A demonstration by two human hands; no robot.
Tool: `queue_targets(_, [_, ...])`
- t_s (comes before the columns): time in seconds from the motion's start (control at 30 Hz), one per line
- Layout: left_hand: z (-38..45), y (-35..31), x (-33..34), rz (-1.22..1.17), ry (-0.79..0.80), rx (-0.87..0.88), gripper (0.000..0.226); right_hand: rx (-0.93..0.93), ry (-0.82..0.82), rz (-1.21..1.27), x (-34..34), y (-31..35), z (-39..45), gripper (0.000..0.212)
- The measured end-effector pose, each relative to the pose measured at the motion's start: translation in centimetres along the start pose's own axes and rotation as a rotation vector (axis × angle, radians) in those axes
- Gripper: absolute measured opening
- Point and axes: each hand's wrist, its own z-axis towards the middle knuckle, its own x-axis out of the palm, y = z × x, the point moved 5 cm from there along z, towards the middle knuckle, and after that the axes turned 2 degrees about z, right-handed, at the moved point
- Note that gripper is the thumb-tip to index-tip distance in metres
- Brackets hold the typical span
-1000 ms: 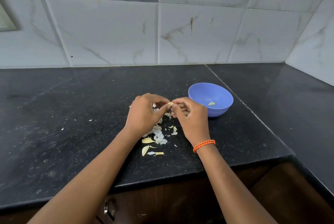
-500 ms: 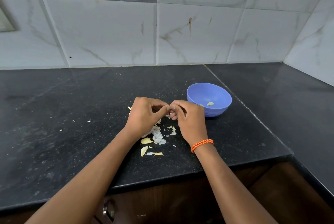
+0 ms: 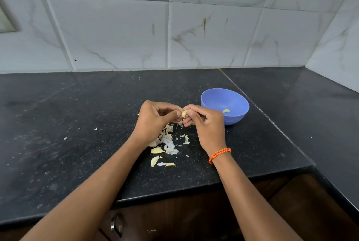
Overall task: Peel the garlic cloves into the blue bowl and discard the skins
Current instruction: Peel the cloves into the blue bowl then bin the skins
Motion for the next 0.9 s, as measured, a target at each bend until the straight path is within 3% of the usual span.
queue_targets(0.33, [0.2, 0.26, 0.58, 0.132, 0.047, -0.003, 0.027, 0.095, -0.044, 0.03, -0.03, -0.7, -0.04, 0.006])
queue_targets(0.53, [0.16, 0.45, 0.59, 0.113, 0.071, -0.034, 0.015, 0.061, -0.091, -0.027, -0.3, -0.87, 0.02, 0.01])
queue_targets(0.8, [0.1, 0.71, 0.64, 0.154, 0.057, -0.039, 0.008, 0.061, -0.031, -0.045, 0.16, -1.12, 0.03, 0.022])
queue_targets(0.9, [0.16, 0.51, 0.63, 0.086, 0.055, -0.049, 0.01, 0.057, -0.059, -0.025, -0.02, -1.02, 0.04, 0.013])
